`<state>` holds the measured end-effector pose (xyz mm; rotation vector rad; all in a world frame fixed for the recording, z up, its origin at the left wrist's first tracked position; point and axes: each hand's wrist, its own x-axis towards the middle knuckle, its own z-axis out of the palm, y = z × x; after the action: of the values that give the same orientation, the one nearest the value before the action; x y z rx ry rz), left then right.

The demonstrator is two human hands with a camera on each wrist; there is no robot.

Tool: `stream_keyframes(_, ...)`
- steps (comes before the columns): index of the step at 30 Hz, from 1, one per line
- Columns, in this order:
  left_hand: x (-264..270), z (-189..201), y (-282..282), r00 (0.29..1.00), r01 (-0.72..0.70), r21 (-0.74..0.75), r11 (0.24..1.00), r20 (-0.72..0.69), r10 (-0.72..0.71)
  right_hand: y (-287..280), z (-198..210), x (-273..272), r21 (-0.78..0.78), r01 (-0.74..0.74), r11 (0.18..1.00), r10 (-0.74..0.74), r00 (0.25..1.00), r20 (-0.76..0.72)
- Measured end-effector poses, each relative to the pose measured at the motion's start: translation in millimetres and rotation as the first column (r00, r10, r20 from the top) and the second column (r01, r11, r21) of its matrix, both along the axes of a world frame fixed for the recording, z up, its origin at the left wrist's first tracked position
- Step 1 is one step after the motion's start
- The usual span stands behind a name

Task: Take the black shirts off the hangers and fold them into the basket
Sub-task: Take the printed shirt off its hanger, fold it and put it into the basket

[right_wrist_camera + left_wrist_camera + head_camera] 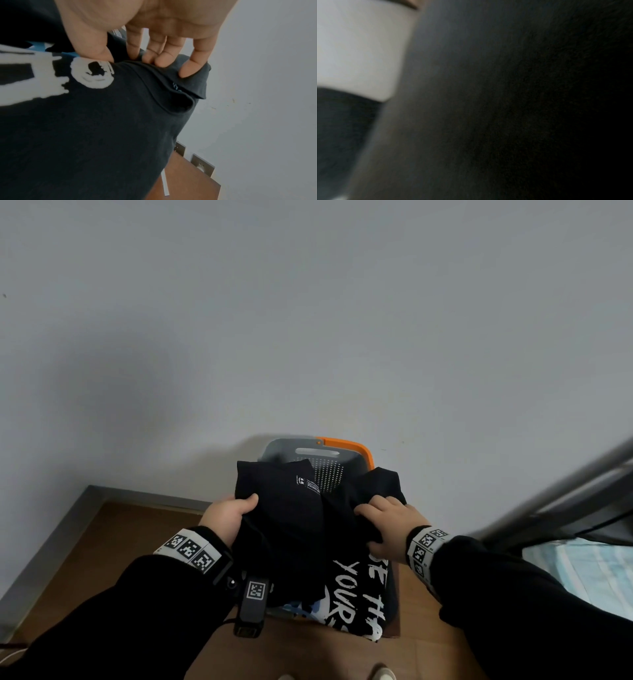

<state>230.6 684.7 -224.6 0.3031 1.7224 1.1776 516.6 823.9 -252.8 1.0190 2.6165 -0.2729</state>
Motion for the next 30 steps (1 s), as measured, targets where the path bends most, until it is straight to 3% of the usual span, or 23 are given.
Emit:
stream_keyframes(7, -4, 3, -7, 0.999, 0.007, -0.010, 1.000, -0.039, -0.007, -1, -2, -13, 0.142, 0.119, 0.983, -0.123, 0.992, 0.016)
stream_keyframes(10, -4, 8, -9, 1.000, -0.005, -0.013, 1.000, -0.018, 0.005, 2, 1, -14, 0.136, 0.162, 0.977, -0.145, 0.981, -0.126)
stream_keyframes(13, -2, 13, -10, 1.000, -0.018, -0.008, 1.000, -0.011, 0.018, 12, 11, -10, 0.067, 0.266, 0.961, -0.229, 0.913, -0.339)
stream_keyframes(18, 3, 18, -8, 0.999, -0.043, 0.021, 0.999, 0.017, 0.043, 19, 32, -3, 0.135, 0.261, 0.956, -0.187, 0.893, -0.409)
stream_keyframes(24, 6, 19, -6, 0.996, -0.065, 0.031, 0.997, 0.061, 0.063, -16, 20, -11, 0.085, -0.024, 0.996, 0.042, 0.976, -0.215)
stream_keyframes(30, 10, 23, -11, 0.987, -0.076, 0.054, 0.996, 0.144, 0.067, -50, 2, -17, -0.023, -0.072, 0.997, 0.073, 0.997, 0.011)
